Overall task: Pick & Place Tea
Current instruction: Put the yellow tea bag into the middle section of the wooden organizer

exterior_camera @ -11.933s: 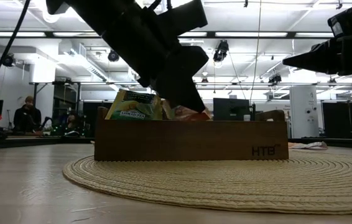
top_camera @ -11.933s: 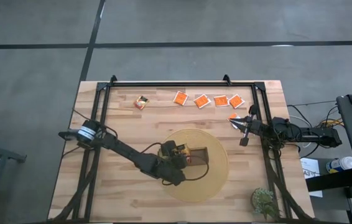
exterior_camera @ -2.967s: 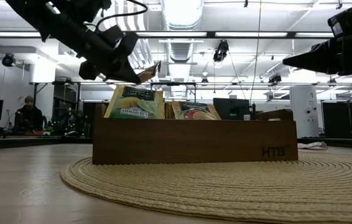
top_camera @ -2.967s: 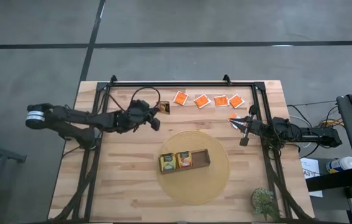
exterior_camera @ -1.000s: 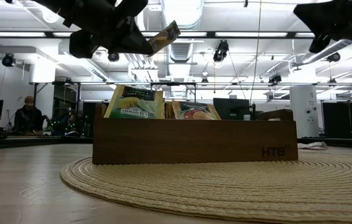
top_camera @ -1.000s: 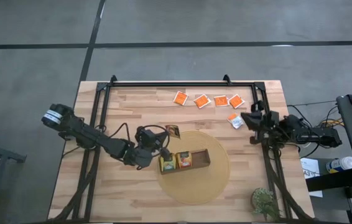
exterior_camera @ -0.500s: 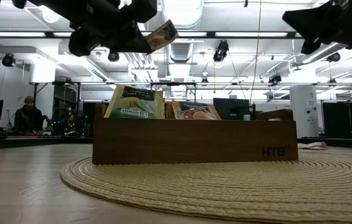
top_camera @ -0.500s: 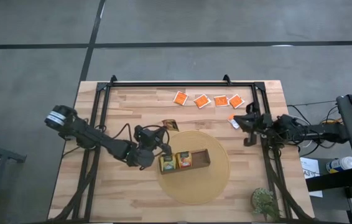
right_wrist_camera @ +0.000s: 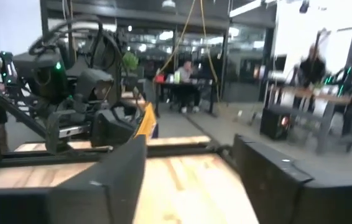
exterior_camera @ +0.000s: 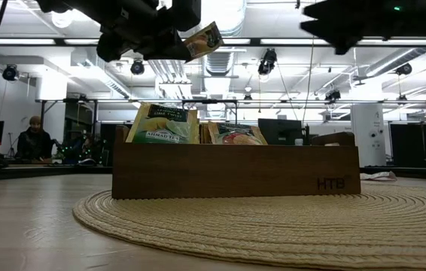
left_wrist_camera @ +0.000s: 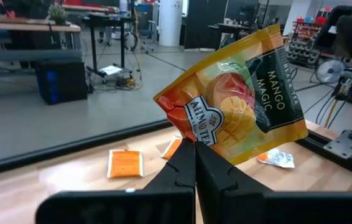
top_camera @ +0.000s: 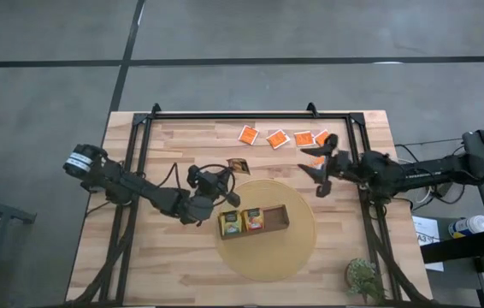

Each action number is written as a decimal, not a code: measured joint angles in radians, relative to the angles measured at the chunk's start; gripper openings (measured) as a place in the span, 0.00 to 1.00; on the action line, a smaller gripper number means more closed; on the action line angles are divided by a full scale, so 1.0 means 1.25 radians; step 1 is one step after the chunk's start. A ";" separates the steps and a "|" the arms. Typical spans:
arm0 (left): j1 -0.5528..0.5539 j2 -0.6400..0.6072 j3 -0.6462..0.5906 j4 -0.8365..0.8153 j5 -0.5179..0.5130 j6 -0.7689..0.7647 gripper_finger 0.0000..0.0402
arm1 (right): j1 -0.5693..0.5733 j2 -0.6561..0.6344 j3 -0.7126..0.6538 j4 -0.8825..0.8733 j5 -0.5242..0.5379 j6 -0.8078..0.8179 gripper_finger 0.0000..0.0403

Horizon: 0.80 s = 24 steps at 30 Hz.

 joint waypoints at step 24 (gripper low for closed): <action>0.015 0.003 0.023 -0.023 -0.006 0.104 0.00 | -0.002 0.556 0.290 0.100 -0.008 0.115 0.70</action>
